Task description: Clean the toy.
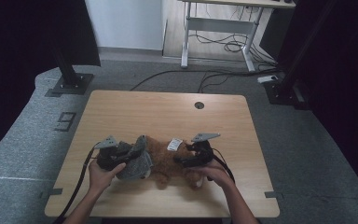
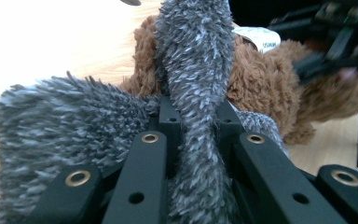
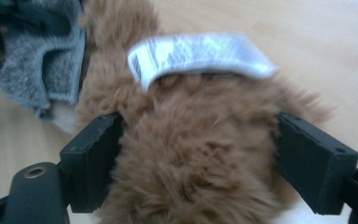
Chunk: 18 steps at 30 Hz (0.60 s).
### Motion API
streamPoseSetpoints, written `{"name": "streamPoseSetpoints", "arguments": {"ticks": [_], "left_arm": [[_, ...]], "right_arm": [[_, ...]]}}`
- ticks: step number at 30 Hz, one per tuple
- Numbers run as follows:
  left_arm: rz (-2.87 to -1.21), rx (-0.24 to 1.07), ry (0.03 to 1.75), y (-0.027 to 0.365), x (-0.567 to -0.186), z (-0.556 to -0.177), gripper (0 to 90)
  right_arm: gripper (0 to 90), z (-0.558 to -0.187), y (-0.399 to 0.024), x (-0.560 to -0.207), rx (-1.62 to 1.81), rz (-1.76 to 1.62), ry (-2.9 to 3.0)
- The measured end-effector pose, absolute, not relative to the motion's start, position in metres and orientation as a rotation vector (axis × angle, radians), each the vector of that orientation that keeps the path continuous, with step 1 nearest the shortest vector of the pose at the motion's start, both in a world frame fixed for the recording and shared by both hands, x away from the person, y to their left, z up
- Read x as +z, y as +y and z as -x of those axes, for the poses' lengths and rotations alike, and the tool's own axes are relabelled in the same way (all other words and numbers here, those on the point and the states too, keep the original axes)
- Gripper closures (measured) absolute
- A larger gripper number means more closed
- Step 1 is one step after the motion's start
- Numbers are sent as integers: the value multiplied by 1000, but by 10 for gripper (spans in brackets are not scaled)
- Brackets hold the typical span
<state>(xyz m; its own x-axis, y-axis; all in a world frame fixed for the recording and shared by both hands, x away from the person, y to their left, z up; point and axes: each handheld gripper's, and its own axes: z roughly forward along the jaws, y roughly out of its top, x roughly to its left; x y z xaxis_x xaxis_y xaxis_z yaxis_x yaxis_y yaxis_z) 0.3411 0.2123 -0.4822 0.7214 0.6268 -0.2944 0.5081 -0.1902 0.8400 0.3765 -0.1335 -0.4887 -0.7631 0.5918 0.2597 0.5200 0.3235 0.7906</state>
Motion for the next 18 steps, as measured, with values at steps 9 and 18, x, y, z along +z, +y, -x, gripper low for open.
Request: {"name": "streamPoseSetpoints", "arguments": {"ticks": [9, 18], "left_arm": [[-1789, 185, 870, 209, -493, -325, 786], [-1779, 215, 903, 196, -488, -355, 780]], "right_arm": [[516, -336, -123, -502, 1310, -940, 2337], [593, -360, -124, -500, 1268, -966, 2193]]}}
